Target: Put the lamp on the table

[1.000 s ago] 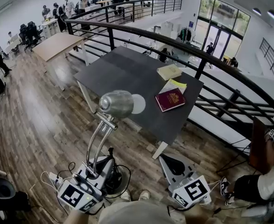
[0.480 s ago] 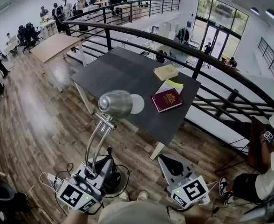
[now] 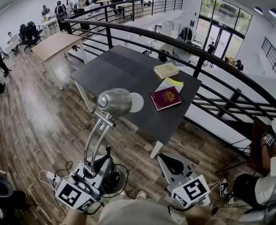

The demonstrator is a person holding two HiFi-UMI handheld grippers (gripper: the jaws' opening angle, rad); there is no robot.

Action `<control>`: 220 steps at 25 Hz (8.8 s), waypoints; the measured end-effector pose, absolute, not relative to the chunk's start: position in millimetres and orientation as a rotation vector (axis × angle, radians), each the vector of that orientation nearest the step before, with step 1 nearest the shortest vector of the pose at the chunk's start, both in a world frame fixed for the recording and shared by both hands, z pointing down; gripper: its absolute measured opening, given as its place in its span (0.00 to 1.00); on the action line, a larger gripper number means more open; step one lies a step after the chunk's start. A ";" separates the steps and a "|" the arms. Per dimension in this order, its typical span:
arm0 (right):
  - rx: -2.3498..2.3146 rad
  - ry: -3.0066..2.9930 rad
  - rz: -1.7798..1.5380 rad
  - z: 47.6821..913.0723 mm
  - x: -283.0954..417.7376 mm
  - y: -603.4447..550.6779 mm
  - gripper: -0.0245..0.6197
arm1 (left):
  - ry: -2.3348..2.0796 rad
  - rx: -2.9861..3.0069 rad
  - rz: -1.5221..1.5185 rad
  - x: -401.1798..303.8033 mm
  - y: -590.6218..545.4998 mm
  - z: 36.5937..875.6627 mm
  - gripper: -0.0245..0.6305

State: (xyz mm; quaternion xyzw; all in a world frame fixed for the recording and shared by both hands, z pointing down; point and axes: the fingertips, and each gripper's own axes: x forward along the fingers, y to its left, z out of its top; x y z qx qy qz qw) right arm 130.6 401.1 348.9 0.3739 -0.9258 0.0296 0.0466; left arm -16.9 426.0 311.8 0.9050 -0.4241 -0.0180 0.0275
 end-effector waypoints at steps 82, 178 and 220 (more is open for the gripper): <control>1.356 -2.660 0.227 378.8 5.4 -142.5 0.04 | -1.072 2.835 -0.050 -150.3 -144.1 320.7 0.04; 1.453 -2.610 0.241 536.9 19.1 -429.1 0.04 | -1.589 2.519 0.159 -145.3 -511.9 599.9 0.33; 1.375 -2.765 -0.010 321.8 14.4 -189.4 0.04 | -1.658 2.743 -0.059 -114.8 -199.4 329.3 0.05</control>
